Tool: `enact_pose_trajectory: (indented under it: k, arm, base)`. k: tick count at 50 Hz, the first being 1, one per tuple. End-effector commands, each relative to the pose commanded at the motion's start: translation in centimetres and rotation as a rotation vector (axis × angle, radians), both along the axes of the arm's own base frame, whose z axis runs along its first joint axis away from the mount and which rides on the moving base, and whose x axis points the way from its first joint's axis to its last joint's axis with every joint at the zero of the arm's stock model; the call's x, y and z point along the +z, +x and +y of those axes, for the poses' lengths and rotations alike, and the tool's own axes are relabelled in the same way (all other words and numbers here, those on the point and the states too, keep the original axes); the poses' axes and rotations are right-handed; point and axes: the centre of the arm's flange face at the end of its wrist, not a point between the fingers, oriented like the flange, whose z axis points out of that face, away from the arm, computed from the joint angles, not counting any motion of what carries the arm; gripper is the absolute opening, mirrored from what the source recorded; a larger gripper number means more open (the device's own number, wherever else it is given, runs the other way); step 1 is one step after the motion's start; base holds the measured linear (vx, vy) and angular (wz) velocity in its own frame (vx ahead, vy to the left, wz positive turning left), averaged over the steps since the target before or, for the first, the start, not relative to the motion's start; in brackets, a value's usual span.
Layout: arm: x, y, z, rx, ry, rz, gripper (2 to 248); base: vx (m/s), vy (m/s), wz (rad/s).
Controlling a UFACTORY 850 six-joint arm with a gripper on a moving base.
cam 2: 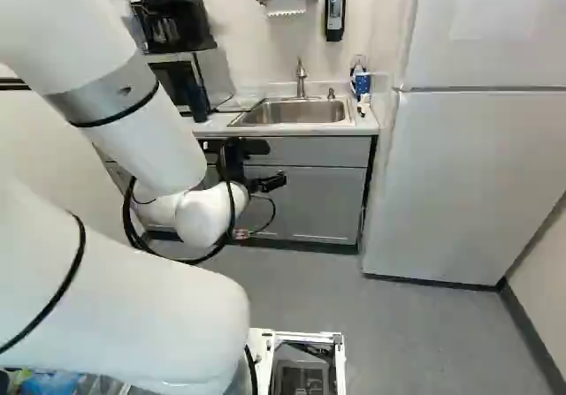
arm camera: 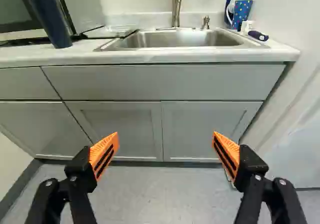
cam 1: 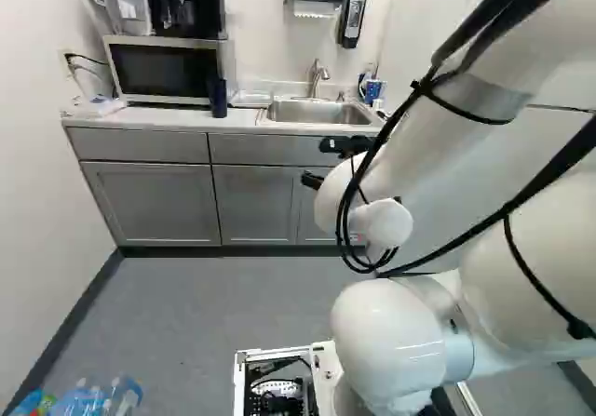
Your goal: Rinse the cup and place it in the tray
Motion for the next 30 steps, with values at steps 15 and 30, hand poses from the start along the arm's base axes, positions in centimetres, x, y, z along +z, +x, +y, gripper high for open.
enact_pose_trajectory:
  k: [15, 30]
  arm:
    - [1.9, 1.9, 0.0, 0.000, 0.000, -0.048, 247]
    - [3.4, 3.7, 0.0, 0.000, 0.000, -0.076, 247]
  base:
    - [0.000, 0.000, 0.000]
    - [0.000, 0.000, 0.000]
